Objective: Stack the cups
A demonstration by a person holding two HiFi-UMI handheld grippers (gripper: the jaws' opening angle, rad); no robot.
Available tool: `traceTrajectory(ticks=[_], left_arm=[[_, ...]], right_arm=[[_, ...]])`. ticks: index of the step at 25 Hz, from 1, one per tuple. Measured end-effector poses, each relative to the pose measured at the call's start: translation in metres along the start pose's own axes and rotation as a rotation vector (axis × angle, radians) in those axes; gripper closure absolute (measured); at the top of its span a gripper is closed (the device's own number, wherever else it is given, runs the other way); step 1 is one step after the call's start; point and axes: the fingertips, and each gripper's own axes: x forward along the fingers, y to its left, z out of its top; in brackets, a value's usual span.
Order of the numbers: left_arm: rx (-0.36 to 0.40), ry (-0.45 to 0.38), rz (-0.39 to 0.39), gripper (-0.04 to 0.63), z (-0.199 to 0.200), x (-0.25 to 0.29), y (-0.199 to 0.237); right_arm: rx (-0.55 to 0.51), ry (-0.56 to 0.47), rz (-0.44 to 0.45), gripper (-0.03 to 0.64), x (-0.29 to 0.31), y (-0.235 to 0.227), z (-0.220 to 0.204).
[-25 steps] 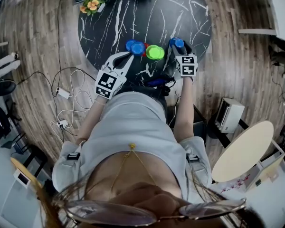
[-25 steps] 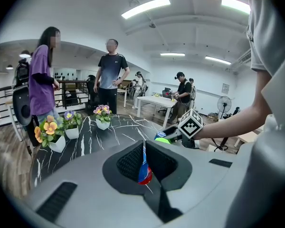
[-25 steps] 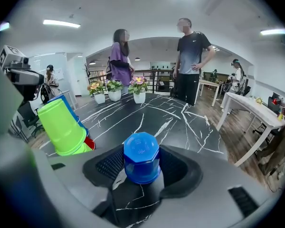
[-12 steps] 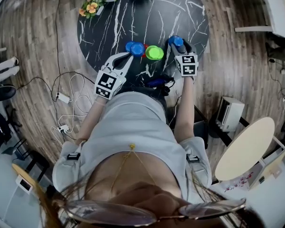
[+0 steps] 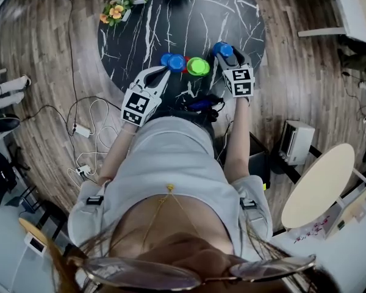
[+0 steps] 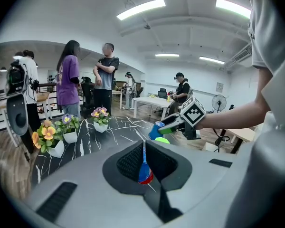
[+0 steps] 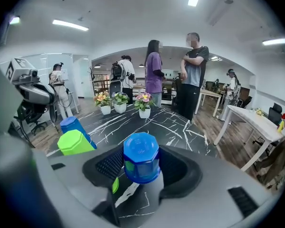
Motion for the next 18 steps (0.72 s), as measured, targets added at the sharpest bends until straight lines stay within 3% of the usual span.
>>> traceTrajectory(ticks=[18], left_arm=[[0.016,-0.024,-0.031,0.557,0.001,-0.011,0.001]], right_arm=[[-0.069,-0.063,0.024,0.380,-0.025,0.034,0.049]])
